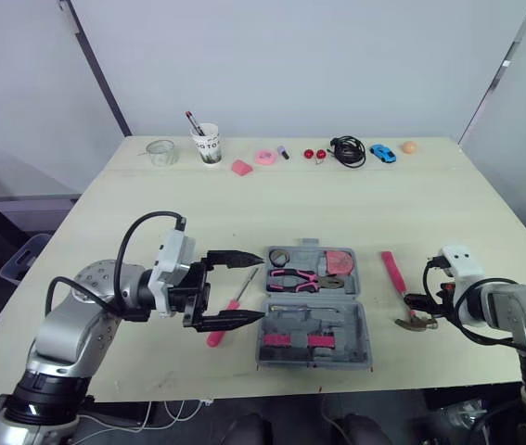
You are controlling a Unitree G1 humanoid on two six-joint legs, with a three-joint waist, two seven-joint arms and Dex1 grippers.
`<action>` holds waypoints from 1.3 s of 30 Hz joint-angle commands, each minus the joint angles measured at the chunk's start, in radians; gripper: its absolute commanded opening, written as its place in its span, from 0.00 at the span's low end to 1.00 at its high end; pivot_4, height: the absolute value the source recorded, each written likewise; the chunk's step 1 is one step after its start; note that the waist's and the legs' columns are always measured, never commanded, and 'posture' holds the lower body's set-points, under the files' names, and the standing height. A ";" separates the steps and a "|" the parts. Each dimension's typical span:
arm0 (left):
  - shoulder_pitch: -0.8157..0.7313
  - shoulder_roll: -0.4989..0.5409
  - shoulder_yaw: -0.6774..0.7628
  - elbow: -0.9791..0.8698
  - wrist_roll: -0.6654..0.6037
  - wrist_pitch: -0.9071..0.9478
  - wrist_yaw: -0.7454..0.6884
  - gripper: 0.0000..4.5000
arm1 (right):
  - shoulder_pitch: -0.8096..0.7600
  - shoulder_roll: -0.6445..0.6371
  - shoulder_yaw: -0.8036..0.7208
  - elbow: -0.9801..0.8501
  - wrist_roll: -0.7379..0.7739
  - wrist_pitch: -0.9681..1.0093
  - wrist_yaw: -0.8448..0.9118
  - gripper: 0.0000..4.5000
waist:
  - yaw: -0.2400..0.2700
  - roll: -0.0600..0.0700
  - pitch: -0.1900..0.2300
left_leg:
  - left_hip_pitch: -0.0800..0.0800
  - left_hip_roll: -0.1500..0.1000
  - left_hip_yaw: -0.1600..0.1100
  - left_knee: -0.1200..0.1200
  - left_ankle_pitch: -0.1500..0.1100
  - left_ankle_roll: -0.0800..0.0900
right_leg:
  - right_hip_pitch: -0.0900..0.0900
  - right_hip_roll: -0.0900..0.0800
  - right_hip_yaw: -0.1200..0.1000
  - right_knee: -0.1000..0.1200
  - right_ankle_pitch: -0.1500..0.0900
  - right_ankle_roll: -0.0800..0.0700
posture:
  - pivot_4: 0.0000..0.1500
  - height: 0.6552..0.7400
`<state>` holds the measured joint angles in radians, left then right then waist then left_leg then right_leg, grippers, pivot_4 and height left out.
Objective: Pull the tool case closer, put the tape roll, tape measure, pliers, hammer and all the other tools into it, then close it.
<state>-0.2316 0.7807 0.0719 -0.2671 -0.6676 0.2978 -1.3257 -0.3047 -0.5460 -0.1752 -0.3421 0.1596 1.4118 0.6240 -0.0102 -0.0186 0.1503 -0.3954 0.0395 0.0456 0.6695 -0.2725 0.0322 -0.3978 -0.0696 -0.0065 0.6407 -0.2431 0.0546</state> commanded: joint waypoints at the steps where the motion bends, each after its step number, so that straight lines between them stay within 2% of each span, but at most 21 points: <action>1: -0.002 0.004 0.022 -0.035 -0.007 -0.011 0.002 1.00 | 0.064 0.020 -0.045 -0.038 0.037 -0.176 -0.007 0.97 | -0.001 0.000 0.000 | 0.000 0.000 0.000 0.000 0.000 0.000 | 0.000 0.000 0.000 0.000 0.000 0.000 | 1.00 1.00; 2: -0.002 0.003 0.021 -0.036 -0.008 -0.010 0.003 1.00 | 0.081 0.036 -0.060 -0.037 0.050 -0.187 -0.013 0.97 | -0.001 0.000 0.000 | 0.000 0.000 0.000 0.000 0.000 0.000 | 0.000 0.000 0.000 0.000 0.000 0.000 | 1.00 1.00; 9: -0.004 0.008 0.020 -0.036 -0.010 -0.007 -0.005 1.00 | 0.260 0.161 -0.040 0.033 0.028 -0.609 -0.095 0.97 | -0.001 0.000 0.000 | 0.000 0.001 0.000 0.000 0.000 0.000 | 0.000 0.000 0.000 0.000 0.000 0.000 | 1.00 1.00; 17: -0.034 0.008 0.009 -0.015 -0.005 -0.005 -0.020 1.00 | 0.271 0.208 -0.026 0.202 0.021 -0.810 -0.161 0.97 | -0.002 0.000 0.000 | 0.001 0.001 0.001 0.000 0.000 0.000 | 0.000 0.000 0.001 0.001 0.000 0.000 | 1.00 1.00; 25: -0.042 0.008 0.010 -0.007 -0.001 -0.004 -0.029 1.00 | 0.261 0.223 -0.007 0.299 0.032 -0.891 -0.166 0.97 | -0.002 0.000 0.000 | 0.001 0.001 0.001 0.000 0.000 0.000 | 0.000 0.001 0.001 0.001 0.000 0.000 | 1.00 1.00; 27: -0.041 0.007 0.009 -0.008 0.000 -0.004 -0.029 1.00 | 0.260 0.226 -0.006 0.309 0.033 -0.902 -0.173 0.89 | -0.002 -0.001 -0.001 | 0.001 0.001 0.001 0.000 0.000 0.000 | 0.000 0.001 0.001 0.001 0.000 0.000 | 1.00 1.00; 29: -0.041 0.008 0.010 -0.007 0.001 -0.005 -0.031 1.00 | 0.266 0.222 0.006 0.316 0.027 -0.915 -0.173 0.73 | -0.002 -0.001 -0.001 | 0.001 0.001 0.001 0.000 0.000 0.000 | 0.000 0.001 0.001 0.001 0.000 0.000 | 1.00 1.00; 31: -0.041 0.009 0.010 -0.005 0.001 -0.005 -0.031 1.00 | 0.273 0.221 0.018 0.320 0.019 -0.930 -0.175 0.52 | -0.003 -0.001 -0.001 | 0.001 0.001 0.001 0.000 0.000 0.000 | 0.000 0.001 0.001 0.001 0.000 0.000 | 1.00 1.00; 33: -0.041 0.009 0.010 -0.004 0.002 -0.006 -0.032 1.00 | 0.278 0.217 0.030 0.321 0.012 -0.946 -0.178 0.26 | -0.003 -0.001 -0.001 | 0.001 0.001 0.001 0.000 0.000 0.000 | 0.000 0.001 0.001 0.001 0.000 0.000 | 1.00 1.00; 35: -0.041 0.008 0.010 -0.001 0.004 -0.008 -0.033 1.00 | 0.283 0.217 0.036 0.322 0.013 -0.952 -0.183 0.04 | -0.001 -0.001 -0.001 | 0.001 0.001 0.001 0.000 0.000 0.000 | 0.000 0.001 0.001 0.001 0.000 0.000 | 1.00 1.00; 39: -0.036 0.009 0.012 0.000 0.007 -0.011 -0.037 1.00 | 0.291 0.201 0.048 0.322 -0.013 -0.985 -0.192 0.02 | 0.000 -0.002 -0.001 | 0.001 0.001 0.001 0.000 0.000 0.000 | 0.000 0.000 0.002 0.001 0.000 0.000 | 1.00 1.00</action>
<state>-0.2617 0.7814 0.0698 -0.2619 -0.6599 0.2981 -1.3559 -0.0269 -0.3278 -0.1305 -0.0207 0.1631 0.4435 0.4417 -0.0105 -0.0203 0.1492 -0.3939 0.0405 0.0463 0.6698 -0.2724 0.0321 -0.3975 -0.0691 -0.0050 0.6413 -0.2431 0.0546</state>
